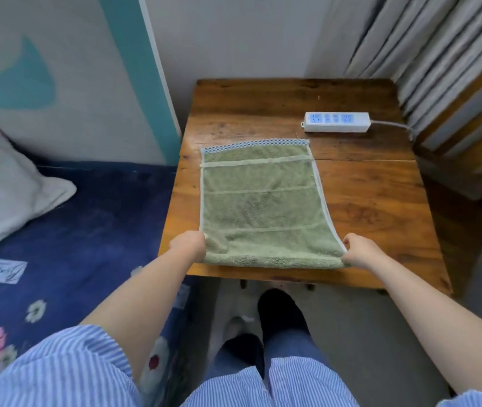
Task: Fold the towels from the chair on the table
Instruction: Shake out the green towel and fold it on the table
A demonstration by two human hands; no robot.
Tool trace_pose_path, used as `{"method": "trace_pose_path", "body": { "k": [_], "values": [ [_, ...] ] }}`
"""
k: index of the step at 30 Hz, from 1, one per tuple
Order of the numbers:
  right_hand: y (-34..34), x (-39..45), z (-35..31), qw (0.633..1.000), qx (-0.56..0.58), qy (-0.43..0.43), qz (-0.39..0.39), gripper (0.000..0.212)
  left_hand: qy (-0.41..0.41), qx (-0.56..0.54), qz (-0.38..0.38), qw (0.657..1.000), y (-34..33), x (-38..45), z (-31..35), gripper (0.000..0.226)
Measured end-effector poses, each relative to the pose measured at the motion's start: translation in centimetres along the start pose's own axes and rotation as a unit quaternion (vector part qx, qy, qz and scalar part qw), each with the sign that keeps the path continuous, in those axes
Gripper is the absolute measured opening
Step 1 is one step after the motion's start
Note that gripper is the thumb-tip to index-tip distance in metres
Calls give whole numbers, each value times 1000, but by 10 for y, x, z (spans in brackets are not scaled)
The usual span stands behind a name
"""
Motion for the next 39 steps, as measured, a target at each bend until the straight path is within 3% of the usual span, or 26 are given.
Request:
{"method": "trace_pose_path", "body": {
  "k": [6, 9, 12, 16, 19, 24, 32, 36, 39],
  "values": [
    [-36, -7, -1, 998, -43, -41, -31, 31, 16, 4, -92, 996, -58, -3, -15, 33],
    [-30, -3, -6, 996, -50, -60, -31, 19, 20, 3, -110, 994, -55, 5, -17, 34],
    [-6, 11, -19, 998, -42, -53, -2, 5, -2, -13, -57, 998, -22, 25, -1, 24],
    [50, 41, -50, 998, -22, -21, 63, 11, -21, -22, 23, 999, 39, 53, 31, 25],
    [90, 65, -76, 993, -5, 23, 112, 25, -20, -26, 44, 999, 68, 76, 45, 19],
    [142, 110, -102, 979, -14, 89, 184, 36, -18, -53, 79, 995, 107, 117, 62, 29],
    [143, 161, -112, 981, -39, 120, 144, 48, -35, -77, 136, 987, 125, 172, 63, 42],
    [156, 169, -111, 981, 16, 133, 142, 31, -49, -95, 155, 982, 129, 184, 61, 31],
    [162, 165, -108, 974, 139, 169, 64, 16, -109, -205, 152, 961, 143, 179, 59, 20]
  ]
}}
Point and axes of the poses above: each hand's wrist, its own x-axis towards the middle knuckle, its own y-axis out of the back of the hand, z = x × y, the point moved 10 cm from there along x, towards the middle knuckle, and after that the axes turned 9 degrees about -x, right-handed, at the moved point
